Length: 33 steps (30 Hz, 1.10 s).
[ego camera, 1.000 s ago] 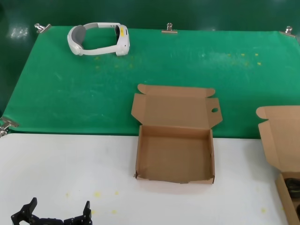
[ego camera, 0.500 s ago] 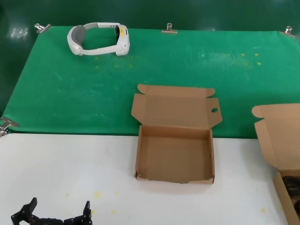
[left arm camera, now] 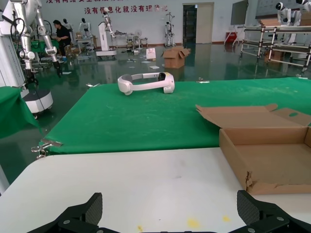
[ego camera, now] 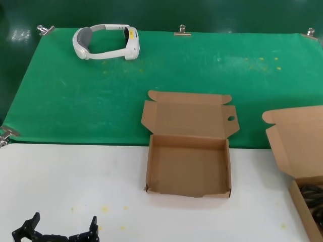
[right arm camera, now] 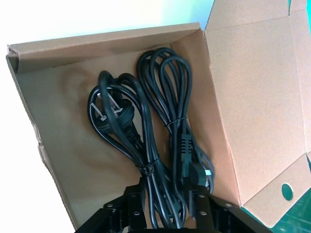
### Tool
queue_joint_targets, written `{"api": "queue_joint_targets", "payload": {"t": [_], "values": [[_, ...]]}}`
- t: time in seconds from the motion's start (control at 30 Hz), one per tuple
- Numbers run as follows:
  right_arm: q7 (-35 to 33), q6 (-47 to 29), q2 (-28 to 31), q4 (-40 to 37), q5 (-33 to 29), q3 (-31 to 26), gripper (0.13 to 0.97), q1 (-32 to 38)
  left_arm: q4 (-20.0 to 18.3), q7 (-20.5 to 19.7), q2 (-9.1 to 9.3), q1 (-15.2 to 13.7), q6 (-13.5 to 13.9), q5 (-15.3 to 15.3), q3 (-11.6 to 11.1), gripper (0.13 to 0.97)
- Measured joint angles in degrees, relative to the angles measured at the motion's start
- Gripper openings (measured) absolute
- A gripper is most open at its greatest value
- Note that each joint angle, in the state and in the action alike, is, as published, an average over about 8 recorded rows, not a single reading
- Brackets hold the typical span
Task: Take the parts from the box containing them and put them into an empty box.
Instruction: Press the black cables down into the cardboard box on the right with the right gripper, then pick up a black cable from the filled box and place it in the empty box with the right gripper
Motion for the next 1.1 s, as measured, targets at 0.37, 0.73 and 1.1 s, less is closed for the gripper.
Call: {"api": "queue_joint_targets", "payload": {"t": [0.37, 0.73, 1.1], "values": [[6.7, -1.7, 0.9, 4.6, -8.0, 4.2, 0.262, -2.6, 0.0, 0.0, 0.00, 0.0, 0.0, 0.0, 0.0, 0.966], [17.4, -4.6, 2.2, 14.7, -19.9, 11.3, 0.173, -8.3, 0.0, 0.0, 0.00, 0.0, 0.0, 0.0, 0.0, 0.966], [29.5, -11.1, 2.0, 31.9, -33.9, 24.1, 0.161, -17.6, 0.0, 0.0, 0.00, 0.0, 0.0, 0.0, 0.0, 0.966]]}}
